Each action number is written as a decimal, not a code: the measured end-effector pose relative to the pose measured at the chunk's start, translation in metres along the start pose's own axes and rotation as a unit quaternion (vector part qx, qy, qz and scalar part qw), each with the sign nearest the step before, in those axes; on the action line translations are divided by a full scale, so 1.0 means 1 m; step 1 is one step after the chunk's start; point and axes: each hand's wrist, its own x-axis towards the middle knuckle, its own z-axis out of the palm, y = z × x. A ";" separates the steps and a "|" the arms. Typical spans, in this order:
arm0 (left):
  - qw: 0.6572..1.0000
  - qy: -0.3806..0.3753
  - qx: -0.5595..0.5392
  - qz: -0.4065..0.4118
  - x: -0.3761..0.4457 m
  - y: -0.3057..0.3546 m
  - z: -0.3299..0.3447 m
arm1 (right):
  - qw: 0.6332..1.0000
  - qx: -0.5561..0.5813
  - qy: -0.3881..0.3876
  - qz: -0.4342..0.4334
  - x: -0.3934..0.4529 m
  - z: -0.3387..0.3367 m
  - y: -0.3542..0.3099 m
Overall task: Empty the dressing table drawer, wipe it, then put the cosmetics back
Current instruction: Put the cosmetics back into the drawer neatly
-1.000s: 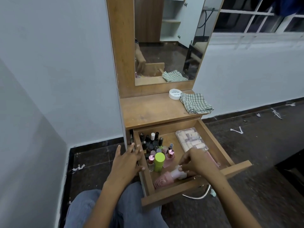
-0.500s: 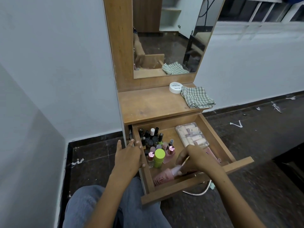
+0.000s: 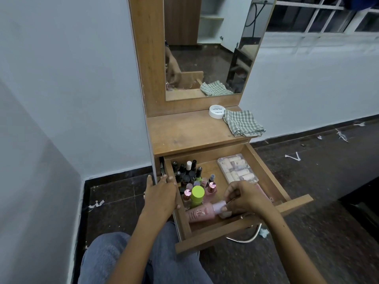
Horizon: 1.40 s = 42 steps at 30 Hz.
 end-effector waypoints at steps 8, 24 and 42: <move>0.999 0.025 0.018 -0.009 0.003 0.004 -0.005 | 0.997 0.073 0.023 -0.008 -0.002 -0.018 0.000; 0.998 0.023 0.040 -0.032 0.010 0.009 -0.013 | 0.979 0.098 0.149 -0.094 0.031 -0.070 -0.018; 0.998 0.039 0.037 -0.033 0.009 0.012 -0.016 | 0.992 -0.051 0.040 -0.110 0.116 -0.021 -0.016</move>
